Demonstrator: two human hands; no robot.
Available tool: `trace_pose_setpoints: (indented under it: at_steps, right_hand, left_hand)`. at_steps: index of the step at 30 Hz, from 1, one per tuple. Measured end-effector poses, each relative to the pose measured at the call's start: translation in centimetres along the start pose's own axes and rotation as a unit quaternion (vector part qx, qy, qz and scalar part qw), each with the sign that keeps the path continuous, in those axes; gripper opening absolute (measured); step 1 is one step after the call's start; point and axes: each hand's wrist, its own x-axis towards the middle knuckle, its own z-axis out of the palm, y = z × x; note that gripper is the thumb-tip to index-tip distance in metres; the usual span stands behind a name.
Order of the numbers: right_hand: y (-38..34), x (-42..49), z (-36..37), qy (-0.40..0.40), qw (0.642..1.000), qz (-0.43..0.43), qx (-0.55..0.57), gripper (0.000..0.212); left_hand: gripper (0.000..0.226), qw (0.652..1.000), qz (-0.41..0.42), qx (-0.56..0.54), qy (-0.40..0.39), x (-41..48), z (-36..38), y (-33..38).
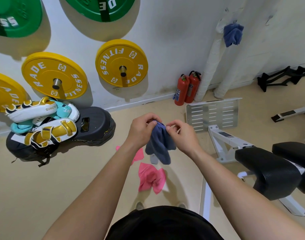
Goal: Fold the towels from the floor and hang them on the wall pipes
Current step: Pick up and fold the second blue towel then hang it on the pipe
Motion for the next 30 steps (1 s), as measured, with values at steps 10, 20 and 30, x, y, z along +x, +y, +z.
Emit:
trace_pose_setpoints:
  at_steps: [10,20,30]
  right_hand:
    - [-2.4,0.9,2.4,-0.12,0.99,-0.069,0.011,0.018]
    - [-2.8,1.3,3.8,-0.11,0.991,-0.017,-0.073,0.009]
    - [2.5,1.5,1.2,-0.139,0.966,0.065,-0.207,0.018]
  left_hand:
    - [0.028,0.998,0.044,0.051,-0.013,-0.8,-2.6,-0.2]
    - [0.024,0.99,0.029,0.137,0.019,-1.6,-3.5,-0.9]
    - [0.027,0.987,0.003,0.141,0.078,-1.2,-6.1,-3.2]
